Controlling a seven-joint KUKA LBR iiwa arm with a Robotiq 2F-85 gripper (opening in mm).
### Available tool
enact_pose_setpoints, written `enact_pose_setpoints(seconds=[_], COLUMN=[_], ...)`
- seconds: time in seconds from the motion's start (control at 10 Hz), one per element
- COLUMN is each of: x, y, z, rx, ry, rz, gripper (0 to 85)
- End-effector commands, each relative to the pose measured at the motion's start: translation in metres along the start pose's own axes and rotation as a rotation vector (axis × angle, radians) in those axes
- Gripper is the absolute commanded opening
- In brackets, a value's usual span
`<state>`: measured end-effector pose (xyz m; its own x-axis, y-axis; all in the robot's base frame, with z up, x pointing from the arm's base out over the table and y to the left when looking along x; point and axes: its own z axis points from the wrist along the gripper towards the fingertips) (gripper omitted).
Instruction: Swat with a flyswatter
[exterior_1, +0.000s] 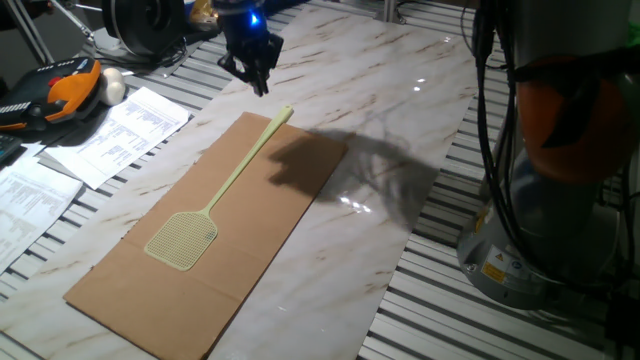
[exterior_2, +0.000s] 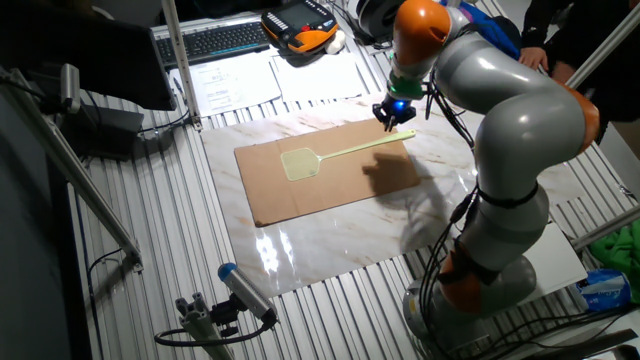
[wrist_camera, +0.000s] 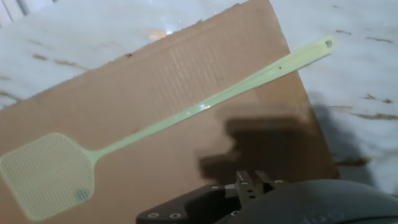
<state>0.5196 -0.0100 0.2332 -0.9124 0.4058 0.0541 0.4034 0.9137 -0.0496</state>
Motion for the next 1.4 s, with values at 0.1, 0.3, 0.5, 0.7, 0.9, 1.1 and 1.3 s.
enact_pose_setpoints(seconds=[0.1, 0.3, 0.5, 0.7, 0.9, 1.1, 1.3], x=[0.003, 0.004, 0.003, -0.008, -0.024, -0.026, -0.026], y=[-0.003, -0.007, -0.008, -0.013, -0.02, -0.02, -0.018], z=[-0.01, -0.018, -0.018, -0.001, 0.019, 0.027, 0.032], rx=[0.052, 0.053, 0.048, -0.015, -0.048, -0.094, -0.107], ry=[0.007, 0.008, -0.019, -0.028, -0.014, -0.018, -0.042], rz=[0.023, 0.092, 0.182, 0.275, 0.328, 0.43, 0.535], gripper=[17.0, 17.0, 17.0, 17.0, 17.0, 34.0, 34.0])
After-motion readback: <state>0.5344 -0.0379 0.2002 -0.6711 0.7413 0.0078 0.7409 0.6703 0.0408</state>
